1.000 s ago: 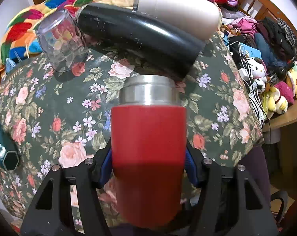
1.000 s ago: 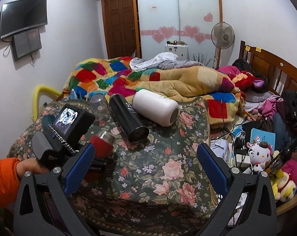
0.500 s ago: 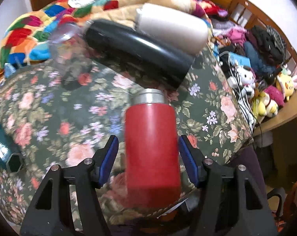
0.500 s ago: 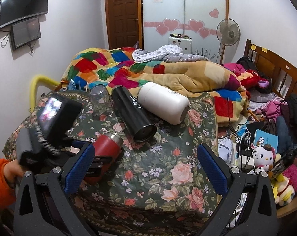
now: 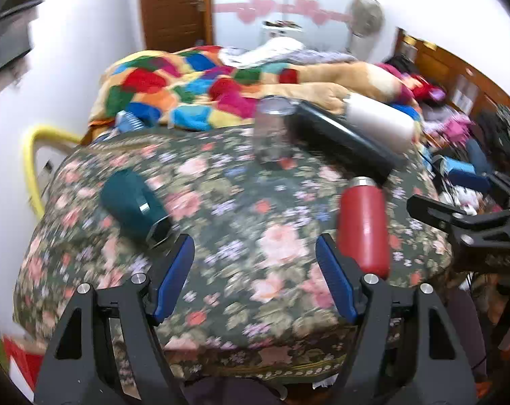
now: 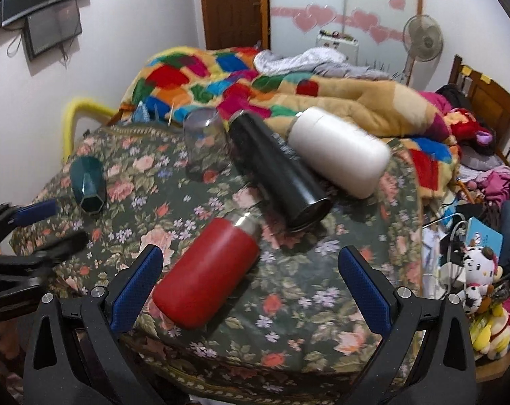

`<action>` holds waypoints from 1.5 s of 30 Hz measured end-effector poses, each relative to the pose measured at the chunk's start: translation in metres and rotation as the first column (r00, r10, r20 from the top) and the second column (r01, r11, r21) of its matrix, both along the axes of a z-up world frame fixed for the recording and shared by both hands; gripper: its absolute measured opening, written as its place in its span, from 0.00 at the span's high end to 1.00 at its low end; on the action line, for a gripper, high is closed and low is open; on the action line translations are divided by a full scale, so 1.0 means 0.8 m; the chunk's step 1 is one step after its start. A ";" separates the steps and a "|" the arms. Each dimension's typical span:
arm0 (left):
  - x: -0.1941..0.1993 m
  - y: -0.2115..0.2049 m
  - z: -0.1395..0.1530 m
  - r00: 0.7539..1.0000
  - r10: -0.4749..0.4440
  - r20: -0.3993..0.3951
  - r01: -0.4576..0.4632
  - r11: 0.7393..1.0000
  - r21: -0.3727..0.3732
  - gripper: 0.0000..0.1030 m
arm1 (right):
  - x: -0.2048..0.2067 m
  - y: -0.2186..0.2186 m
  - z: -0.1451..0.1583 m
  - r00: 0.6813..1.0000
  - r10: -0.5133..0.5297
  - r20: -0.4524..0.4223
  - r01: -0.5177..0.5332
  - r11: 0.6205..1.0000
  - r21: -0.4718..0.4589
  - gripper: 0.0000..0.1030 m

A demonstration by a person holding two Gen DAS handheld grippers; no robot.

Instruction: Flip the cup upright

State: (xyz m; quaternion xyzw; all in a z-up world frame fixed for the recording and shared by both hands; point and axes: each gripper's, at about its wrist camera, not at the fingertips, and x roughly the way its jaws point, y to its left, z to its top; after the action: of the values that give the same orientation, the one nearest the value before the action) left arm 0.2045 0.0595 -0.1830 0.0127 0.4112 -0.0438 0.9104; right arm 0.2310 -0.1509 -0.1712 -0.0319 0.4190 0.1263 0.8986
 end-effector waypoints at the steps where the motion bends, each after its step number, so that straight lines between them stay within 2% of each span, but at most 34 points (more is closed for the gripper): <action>1: -0.005 0.006 -0.002 1.000 0.026 0.005 -0.026 1.000 0.002 0.29 | 0.003 0.003 -0.004 1.000 0.002 -0.014 -0.002 1.000 0.002 0.00; 2: -0.010 0.011 -0.005 0.999 0.053 0.009 -0.053 0.999 0.006 0.29 | 0.007 0.007 -0.010 0.999 0.007 -0.035 -0.006 1.000 0.008 0.01; 4: -0.019 0.019 -0.011 0.996 0.091 0.014 -0.091 0.996 0.005 0.29 | 0.018 0.013 -0.022 0.995 0.013 -0.094 -0.010 0.999 0.039 0.11; 7: -0.032 0.028 -0.019 0.992 0.124 0.021 -0.124 0.992 0.004 0.29 | 0.031 0.016 -0.040 0.982 0.031 -0.188 -0.009 0.993 0.117 0.16; 10: -0.040 0.035 -0.023 0.990 0.141 0.019 -0.141 0.990 -0.022 0.29 | 0.043 0.020 -0.057 0.969 0.011 -0.248 0.020 0.992 0.125 0.22; 13: -0.046 0.037 -0.026 0.988 0.154 0.019 -0.153 0.988 -0.024 0.29 | 0.053 0.022 -0.074 0.950 0.005 -0.312 0.045 0.987 0.155 0.23; 20: -0.048 0.035 -0.031 0.985 0.172 0.013 -0.171 0.985 -0.032 0.29 | 0.073 0.029 -0.094 0.920 0.005 -0.391 0.074 0.980 0.186 0.24; 22: -0.047 0.035 -0.031 0.984 0.179 0.014 -0.179 0.983 -0.030 0.29 | 0.082 0.030 -0.102 0.907 0.010 -0.421 0.083 0.976 0.201 0.29; 28: -0.048 0.035 -0.029 0.981 0.196 0.019 -0.195 0.980 -0.037 0.29 | 0.084 0.039 -0.092 0.922 0.032 -0.386 0.045 0.981 0.188 0.38; 32: -0.046 0.035 -0.027 0.979 0.202 0.020 -0.201 0.979 -0.033 0.29 | 0.075 0.046 -0.078 0.937 0.064 -0.344 0.001 0.982 0.187 0.40; 40: -0.043 0.033 -0.019 0.978 0.205 0.037 -0.204 0.978 -0.040 0.29 | 0.052 0.056 -0.020 0.981 0.104 -0.165 -0.081 0.987 0.142 0.42; 45: -0.040 0.030 -0.019 0.979 0.203 0.036 -0.201 0.978 -0.045 0.29 | 0.050 0.070 0.001 0.991 0.118 -0.068 -0.113 0.991 0.077 0.42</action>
State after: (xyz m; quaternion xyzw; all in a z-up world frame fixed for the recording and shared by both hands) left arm 0.1721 0.0836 -0.1983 -0.0471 0.3911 0.0408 0.9182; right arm 0.2713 -0.0952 -0.1702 -0.0186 0.4439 0.1944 0.8745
